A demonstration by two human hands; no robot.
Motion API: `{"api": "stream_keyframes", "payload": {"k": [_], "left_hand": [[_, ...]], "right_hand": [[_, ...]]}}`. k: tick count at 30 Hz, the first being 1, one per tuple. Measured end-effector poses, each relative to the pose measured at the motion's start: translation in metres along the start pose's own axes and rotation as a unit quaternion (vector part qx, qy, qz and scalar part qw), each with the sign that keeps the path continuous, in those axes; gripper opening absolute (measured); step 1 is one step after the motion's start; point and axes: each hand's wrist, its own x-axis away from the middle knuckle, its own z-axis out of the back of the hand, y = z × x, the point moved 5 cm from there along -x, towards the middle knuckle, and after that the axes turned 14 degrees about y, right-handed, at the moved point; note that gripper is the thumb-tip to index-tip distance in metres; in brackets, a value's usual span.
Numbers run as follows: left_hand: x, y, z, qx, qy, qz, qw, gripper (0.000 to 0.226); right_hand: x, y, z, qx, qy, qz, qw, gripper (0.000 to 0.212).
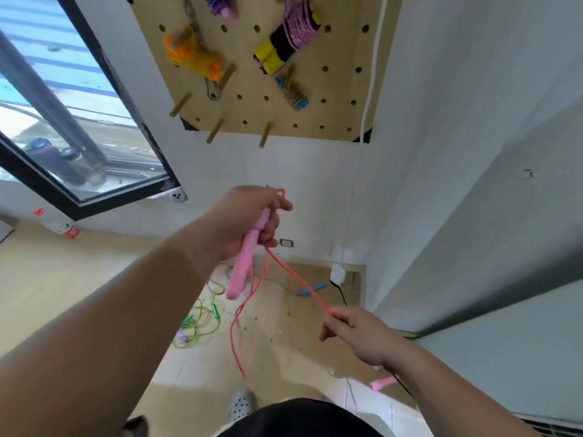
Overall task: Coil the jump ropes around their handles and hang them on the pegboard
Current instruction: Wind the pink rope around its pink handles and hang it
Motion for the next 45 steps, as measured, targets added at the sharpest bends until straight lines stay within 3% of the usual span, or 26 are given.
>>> {"api": "stream_keyframes", "payload": {"k": [5, 8, 12, 16, 19, 22, 24, 27, 30, 35, 40, 43, 45], "left_hand": [[-0.031, -0.031, 0.026, -0.259, 0.088, 0.009, 0.962, 0.020], [-0.019, -0.058, 0.028, -0.235, 0.095, 0.029, 0.967, 0.019], [0.029, -0.082, -0.007, -0.057, 0.045, -0.022, 0.997, 0.028], [0.053, -0.088, -0.020, 0.000, -0.030, -0.074, 0.997, 0.026], [0.049, -0.087, -0.010, -0.085, -0.070, -0.089, 0.990, 0.022], [0.048, -0.091, -0.006, -0.195, -0.124, -0.090, 0.969, 0.009], [0.041, -0.094, -0.001, -0.252, -0.107, -0.122, 0.954, 0.017], [0.022, -0.111, 0.014, -0.373, -0.073, -0.165, 0.910, 0.026], [0.005, -0.144, 0.040, -0.445, -0.044, -0.129, 0.885, 0.024], [0.005, -0.181, 0.065, -0.436, 0.008, -0.067, 0.897, 0.019], [0.006, -0.196, 0.073, -0.431, 0.018, -0.039, 0.901, 0.023], [0.007, -0.188, 0.070, -0.389, 0.035, -0.017, 0.920, 0.023], [0.011, -0.172, 0.064, -0.273, 0.056, 0.004, 0.960, 0.023]], "right_hand": [[-0.003, -0.011, 0.034, -0.214, 0.086, -0.048, 0.972, 0.035], [-0.006, -0.036, 0.043, -0.300, 0.124, -0.057, 0.944, 0.035], [-0.011, -0.073, 0.039, -0.357, 0.168, -0.051, 0.918, 0.037], [-0.016, -0.097, 0.044, -0.412, 0.200, -0.063, 0.887, 0.035], [-0.016, -0.105, 0.054, -0.452, 0.195, -0.074, 0.867, 0.034], [-0.012, -0.110, 0.059, -0.438, 0.191, -0.054, 0.877, 0.032], [-0.010, -0.111, 0.065, -0.440, 0.208, -0.042, 0.872, 0.031], [-0.010, -0.105, 0.087, -0.508, 0.248, -0.053, 0.823, 0.033], [-0.011, -0.091, 0.121, -0.575, 0.291, -0.059, 0.762, 0.034], [-0.010, -0.056, 0.162, -0.656, 0.338, -0.074, 0.670, 0.036], [-0.005, -0.012, 0.167, -0.682, 0.360, -0.115, 0.626, 0.033], [-0.007, 0.004, 0.155, -0.677, 0.358, -0.125, 0.631, 0.039], [-0.012, 0.011, 0.134, -0.641, 0.313, -0.153, 0.684, 0.037]]}}
